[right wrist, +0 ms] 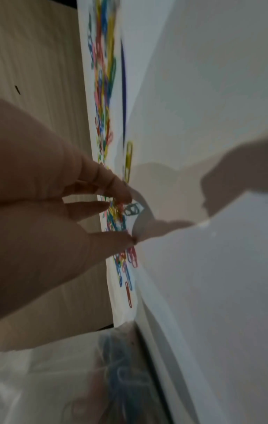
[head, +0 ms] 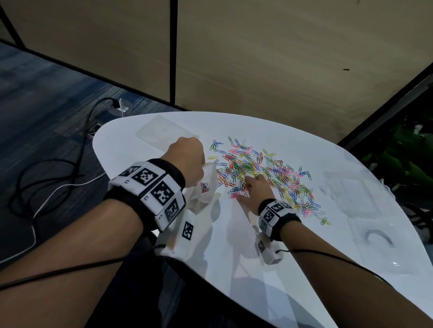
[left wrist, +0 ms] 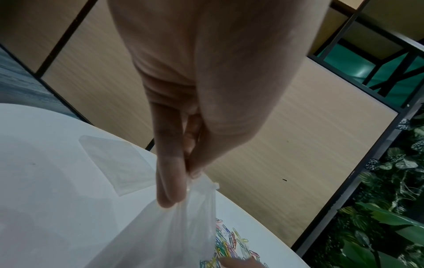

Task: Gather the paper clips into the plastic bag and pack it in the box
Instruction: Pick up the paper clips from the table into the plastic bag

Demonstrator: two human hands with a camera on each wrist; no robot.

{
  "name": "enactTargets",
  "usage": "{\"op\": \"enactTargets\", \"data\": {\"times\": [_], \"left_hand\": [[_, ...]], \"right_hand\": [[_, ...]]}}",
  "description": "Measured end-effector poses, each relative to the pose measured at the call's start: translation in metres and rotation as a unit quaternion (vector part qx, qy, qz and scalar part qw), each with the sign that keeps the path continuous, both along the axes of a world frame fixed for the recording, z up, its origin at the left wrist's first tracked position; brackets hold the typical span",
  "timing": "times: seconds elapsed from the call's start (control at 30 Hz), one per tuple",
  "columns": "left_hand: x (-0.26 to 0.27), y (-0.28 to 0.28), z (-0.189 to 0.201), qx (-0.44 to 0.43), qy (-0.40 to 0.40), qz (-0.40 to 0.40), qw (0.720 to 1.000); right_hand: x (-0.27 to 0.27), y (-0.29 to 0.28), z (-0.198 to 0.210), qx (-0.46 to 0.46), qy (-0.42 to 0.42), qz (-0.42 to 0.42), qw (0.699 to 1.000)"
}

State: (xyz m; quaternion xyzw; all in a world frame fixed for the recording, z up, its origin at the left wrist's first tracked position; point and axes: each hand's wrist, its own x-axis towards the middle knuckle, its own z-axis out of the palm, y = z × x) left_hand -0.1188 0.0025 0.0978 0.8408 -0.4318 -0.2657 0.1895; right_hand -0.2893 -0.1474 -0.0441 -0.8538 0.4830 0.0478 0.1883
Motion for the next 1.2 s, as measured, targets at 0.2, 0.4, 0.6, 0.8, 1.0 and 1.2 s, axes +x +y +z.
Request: {"op": "enactTargets", "data": {"times": [0.2, 0.4, 0.6, 0.8, 1.0, 1.2], "left_hand": [[0.002, 0.000, -0.001, -0.004, 0.001, -0.007, 1.000], [0.002, -0.001, -0.001, 0.000, -0.007, -0.012, 1.000], [0.001, -0.003, -0.001, 0.005, -0.009, -0.014, 1.000], [-0.002, -0.004, 0.000, 0.013, -0.013, -0.019, 1.000], [-0.006, -0.009, 0.001, 0.020, -0.011, -0.017, 1.000], [-0.017, -0.014, 0.001, 0.010, -0.017, -0.023, 1.000]], "right_hand": [[0.028, -0.004, -0.010, -0.052, 0.077, 0.106, 0.990], [0.031, -0.009, -0.008, -0.107, 0.050, 0.117, 0.986], [0.009, -0.020, 0.024, -0.012, -0.084, -0.081, 0.993], [-0.007, -0.030, 0.053, 0.241, -0.352, -0.260, 0.866], [-0.003, -0.001, 0.093, 0.420, -0.481, -0.218, 0.738], [0.016, 0.037, 0.092, 0.487, -0.435, -0.165, 0.739]]}}
